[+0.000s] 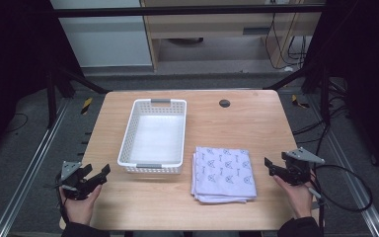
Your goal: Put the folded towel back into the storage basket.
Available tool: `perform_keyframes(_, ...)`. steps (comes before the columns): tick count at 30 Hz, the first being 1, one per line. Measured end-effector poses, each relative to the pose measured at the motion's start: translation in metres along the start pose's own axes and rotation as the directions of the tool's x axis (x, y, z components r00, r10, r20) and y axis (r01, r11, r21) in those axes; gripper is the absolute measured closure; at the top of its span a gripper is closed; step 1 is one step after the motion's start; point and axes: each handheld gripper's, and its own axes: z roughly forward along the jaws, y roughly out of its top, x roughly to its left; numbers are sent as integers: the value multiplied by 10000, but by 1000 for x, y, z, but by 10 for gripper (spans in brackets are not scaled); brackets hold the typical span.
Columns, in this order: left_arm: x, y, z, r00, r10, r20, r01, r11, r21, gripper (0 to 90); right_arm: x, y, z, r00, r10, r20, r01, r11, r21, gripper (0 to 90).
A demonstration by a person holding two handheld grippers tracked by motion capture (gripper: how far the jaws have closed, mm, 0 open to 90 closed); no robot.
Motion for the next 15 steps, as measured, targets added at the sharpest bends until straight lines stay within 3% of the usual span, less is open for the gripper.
perform_keyframes(3,-1,0,-2,9998,-26,185,28,10000,-90,304,1,0,-2,9999,81,-91,-82,10000,-32,314)
perform_keyframes(7,-4,0,-5,9990,253,356,-246,9995,-191,313,3,1,-3,9999,80,-120,-81,10000,-25,335)
perform_keyframes(15,-9,3,-8,9980,488,413,-477,9985,-280,322,6,6,-6,9994,84,-336,-85,10000,-45,349)
